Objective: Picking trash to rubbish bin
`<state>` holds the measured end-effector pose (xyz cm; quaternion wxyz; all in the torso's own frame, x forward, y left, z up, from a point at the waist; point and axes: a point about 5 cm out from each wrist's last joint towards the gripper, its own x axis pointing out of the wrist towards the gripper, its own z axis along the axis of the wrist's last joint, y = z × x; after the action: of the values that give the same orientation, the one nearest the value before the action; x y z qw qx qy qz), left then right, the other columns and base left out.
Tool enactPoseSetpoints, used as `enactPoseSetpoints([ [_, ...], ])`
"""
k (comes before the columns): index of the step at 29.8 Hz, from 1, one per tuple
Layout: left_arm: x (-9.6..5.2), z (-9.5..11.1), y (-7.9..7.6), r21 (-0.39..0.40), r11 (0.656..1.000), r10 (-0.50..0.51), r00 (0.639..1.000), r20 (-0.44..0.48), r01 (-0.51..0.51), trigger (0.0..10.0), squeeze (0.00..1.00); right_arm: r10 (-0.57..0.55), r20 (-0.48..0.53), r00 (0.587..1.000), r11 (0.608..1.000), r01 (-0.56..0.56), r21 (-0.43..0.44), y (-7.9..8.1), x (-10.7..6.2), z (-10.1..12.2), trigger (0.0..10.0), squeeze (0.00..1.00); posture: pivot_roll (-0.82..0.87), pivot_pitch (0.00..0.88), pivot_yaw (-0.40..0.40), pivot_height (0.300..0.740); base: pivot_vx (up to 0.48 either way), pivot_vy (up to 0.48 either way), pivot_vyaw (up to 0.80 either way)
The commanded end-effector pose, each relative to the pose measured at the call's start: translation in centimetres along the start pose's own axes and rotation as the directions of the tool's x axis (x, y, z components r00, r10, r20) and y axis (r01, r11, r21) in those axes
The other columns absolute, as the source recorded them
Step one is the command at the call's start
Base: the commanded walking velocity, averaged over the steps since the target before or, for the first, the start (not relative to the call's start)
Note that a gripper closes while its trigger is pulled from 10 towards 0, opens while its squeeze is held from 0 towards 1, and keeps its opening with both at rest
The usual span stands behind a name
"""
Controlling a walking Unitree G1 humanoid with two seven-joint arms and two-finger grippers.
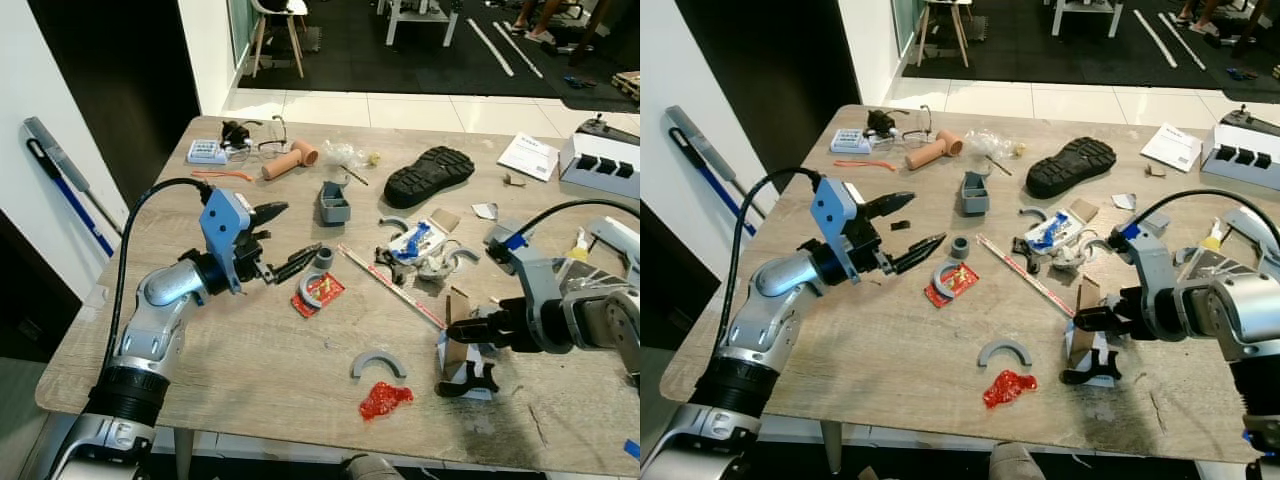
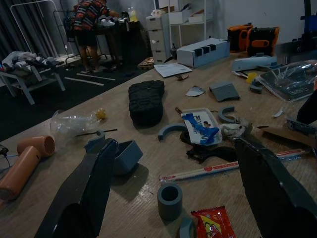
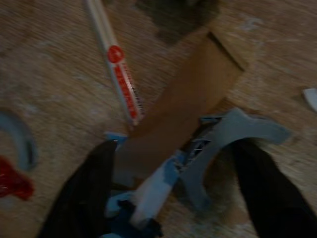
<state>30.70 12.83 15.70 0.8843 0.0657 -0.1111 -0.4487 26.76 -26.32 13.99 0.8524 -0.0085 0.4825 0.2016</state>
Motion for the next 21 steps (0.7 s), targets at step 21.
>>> enactPoseSetpoints([
  [21, -0.24, -0.15, -0.79, -0.015, 0.997, -0.073, 0.997, 0.003, 0.073, 10.0, 0.0, -0.055, -0.103, 0.993, 0.998, 0.057, 0.013, -1.01, 1.49, -2.06, 0.0, 0.0, -0.11, 0.0, 0.015, 0.74, 0.0, 0.0, 0.0],
])
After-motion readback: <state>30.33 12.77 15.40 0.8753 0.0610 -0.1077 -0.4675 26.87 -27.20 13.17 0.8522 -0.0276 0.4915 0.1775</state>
